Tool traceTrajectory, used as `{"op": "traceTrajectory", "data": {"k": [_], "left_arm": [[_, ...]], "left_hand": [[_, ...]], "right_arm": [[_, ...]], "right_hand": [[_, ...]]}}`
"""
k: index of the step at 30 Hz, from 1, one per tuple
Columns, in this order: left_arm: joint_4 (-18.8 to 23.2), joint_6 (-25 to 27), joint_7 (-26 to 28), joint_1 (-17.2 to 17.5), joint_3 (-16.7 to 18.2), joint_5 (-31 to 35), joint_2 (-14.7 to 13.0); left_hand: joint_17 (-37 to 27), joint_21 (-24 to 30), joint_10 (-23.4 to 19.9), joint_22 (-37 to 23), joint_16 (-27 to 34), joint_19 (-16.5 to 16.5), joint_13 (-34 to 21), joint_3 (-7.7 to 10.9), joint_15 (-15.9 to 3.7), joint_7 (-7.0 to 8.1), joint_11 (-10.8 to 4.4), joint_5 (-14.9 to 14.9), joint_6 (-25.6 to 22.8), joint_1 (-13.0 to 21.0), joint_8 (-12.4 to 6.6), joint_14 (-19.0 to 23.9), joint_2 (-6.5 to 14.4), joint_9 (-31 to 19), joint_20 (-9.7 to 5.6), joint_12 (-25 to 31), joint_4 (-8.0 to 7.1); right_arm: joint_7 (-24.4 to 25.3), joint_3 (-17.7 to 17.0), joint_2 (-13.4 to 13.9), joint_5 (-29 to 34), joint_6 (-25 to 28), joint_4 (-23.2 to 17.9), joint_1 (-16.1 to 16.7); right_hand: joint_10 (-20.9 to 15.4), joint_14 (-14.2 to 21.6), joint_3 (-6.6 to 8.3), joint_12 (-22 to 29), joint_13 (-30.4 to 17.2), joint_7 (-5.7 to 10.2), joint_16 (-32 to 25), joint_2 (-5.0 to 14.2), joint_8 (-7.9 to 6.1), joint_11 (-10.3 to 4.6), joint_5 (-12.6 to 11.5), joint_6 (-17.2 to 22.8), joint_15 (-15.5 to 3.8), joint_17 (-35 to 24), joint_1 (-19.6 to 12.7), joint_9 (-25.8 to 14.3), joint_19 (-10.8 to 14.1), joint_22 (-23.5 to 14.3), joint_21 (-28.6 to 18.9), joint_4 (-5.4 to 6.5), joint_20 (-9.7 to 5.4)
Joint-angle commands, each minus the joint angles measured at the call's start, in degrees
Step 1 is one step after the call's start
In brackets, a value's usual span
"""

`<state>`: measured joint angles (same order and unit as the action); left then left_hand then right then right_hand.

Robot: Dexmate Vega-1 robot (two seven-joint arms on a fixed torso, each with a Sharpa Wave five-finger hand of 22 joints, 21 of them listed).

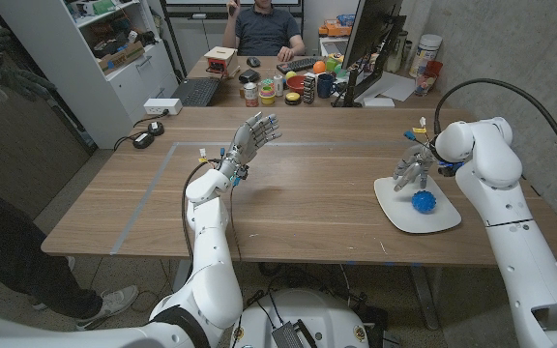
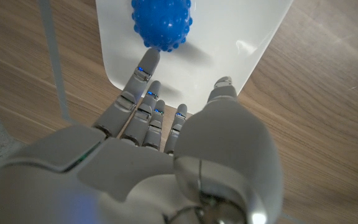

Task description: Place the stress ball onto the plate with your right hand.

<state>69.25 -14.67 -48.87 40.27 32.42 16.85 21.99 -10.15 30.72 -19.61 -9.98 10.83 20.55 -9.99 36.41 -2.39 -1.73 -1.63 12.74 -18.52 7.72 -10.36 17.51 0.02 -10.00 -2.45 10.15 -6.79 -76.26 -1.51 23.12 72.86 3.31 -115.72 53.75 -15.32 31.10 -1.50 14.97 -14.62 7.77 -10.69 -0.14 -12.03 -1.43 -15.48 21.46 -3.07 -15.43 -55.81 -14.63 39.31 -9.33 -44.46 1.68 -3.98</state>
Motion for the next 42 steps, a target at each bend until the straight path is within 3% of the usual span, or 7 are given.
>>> {"op": "traceTrajectory", "data": {"k": [1,5,19,22,30,34,42], "left_arm": [[0.9,0.3,-0.1,0.5,-0.3,-0.1,0.2],[1.0,0.4,-0.1,0.5,-0.3,-0.1,0.2],[-0.2,0.1,0.1,-0.3,-0.1,-0.3,-0.3],[-0.7,0.0,0.1,-0.6,0.0,-0.3,-0.5],[-2.1,-0.5,0.1,-1.6,0.3,-0.5,-1.0],[-2.6,-0.7,0.1,-1.9,0.5,-0.5,-1.2],[-3.3,-1.0,0.1,-2.3,0.7,-0.6,-1.4]], "left_hand": [[-0.1,-0.1,-0.1,-0.2,0.1,0.5,-0.2,-0.17,-1.07,-0.13,0.29,0.2,-0.5,-0.3,-0.42,-0.1,0.0,-0.2,-0.19,0.2,0.12],[-0.1,-0.1,-0.2,-0.2,0.1,0.5,-0.2,-0.20,-1.06,-0.11,0.14,0.2,-0.5,-0.4,-0.41,-0.2,0.0,-0.2,-0.13,0.3,0.12],[-0.1,-0.2,-0.1,-0.2,0.1,0.5,-0.2,-0.28,-1.05,-0.16,0.05,0.2,-0.5,-0.4,-0.42,-0.2,0.0,-0.2,-0.11,0.2,0.11],[-0.1,-0.3,-0.1,-0.2,0.1,0.6,-0.2,-0.29,-1.08,-0.12,0.14,0.2,-0.5,-0.4,-0.41,-0.1,0.0,-0.2,-0.11,0.2,0.11],[-0.1,-0.3,-0.1,-0.3,0.1,0.6,-0.2,-0.34,-1.08,-0.22,0.12,0.2,-0.6,-0.4,-0.43,-0.1,0.0,-0.2,-0.11,0.2,0.11],[-0.1,-0.4,-0.2,-0.3,0.2,0.6,-0.2,-0.36,-1.04,-0.17,0.26,0.3,-0.6,-0.4,-0.43,-0.1,0.0,-0.2,-0.09,0.3,0.11],[-0.1,-0.5,-0.2,-0.3,0.2,0.7,-0.2,-0.40,-1.05,-0.13,0.27,0.3,-0.6,-0.4,-0.42,0.0,0.0,-0.2,-0.06,0.3,0.11]], "right_arm": [[0.7,-1.5,-0.2,0.1,-0.2,-2.3,0.3],[0.9,-1.8,-0.4,0.4,-0.1,-2.9,0.2],[1.1,-1.3,-0.6,1.7,-0.5,-3.3,-0.7],[1.2,-1.2,-0.7,1.7,-0.8,-3.3,-1.0],[1.2,-0.6,-0.8,3.2,-1.0,-3.8,-1.8],[2.0,-0.1,-0.4,4.5,-1.7,-4.5,-1.7],[4.0,-0.2,-0.4,5.5,-3.0,-5.7,-1.3]], "right_hand": [[-0.5,-0.7,-0.67,-0.2,0.1,0.15,-0.3,-0.05,-0.26,-0.01,-0.5,-0.1,-6.24,0.0,0.7,-0.2,-0.9,0.1,0.9,0.09,-6.10],[-0.4,-1.6,-0.96,-0.4,0.4,0.31,-0.3,0.30,-0.40,0.03,-0.7,-0.2,-6.18,0.0,1.3,-0.1,-3.1,0.1,2.7,0.47,-3.70],[-0.2,-3.9,-1.48,-0.6,0.8,0.33,-0.1,0.94,-0.89,0.09,-1.2,0.1,-5.71,0.4,1.8,0.0,-5.0,0.2,6.0,0.87,-0.34],[0.0,-5.1,-1.82,-0.7,1.0,0.58,0.0,1.02,-0.94,-0.18,-1.4,-0.1,-5.48,0.5,2.2,0.0,-5.9,0.1,7.2,1.14,1.61],[0.3,-6.5,-2.28,-0.8,1.1,1.19,0.1,1.05,-0.99,-0.54,-1.5,-0.4,-5.01,0.7,2.8,0.0,-6.9,0.1,8.6,1.43,3.30],[0.8,-9.1,-3.30,-1.0,1.3,1.92,0.1,1.13,-1.18,-1.24,-1.9,-1.0,-3.77,1.0,4.1,0.0,-10.7,0.0,12.3,2.10,8.46],[2.4,-12.7,-4.28,-1.4,1.3,3.13,0.4,1.44,-1.16,-2.19,-2.2,-1.9,-2.40,1.1,5.8,0.0,-13.3,-0.1,15.1,3.01,10.20]]}}
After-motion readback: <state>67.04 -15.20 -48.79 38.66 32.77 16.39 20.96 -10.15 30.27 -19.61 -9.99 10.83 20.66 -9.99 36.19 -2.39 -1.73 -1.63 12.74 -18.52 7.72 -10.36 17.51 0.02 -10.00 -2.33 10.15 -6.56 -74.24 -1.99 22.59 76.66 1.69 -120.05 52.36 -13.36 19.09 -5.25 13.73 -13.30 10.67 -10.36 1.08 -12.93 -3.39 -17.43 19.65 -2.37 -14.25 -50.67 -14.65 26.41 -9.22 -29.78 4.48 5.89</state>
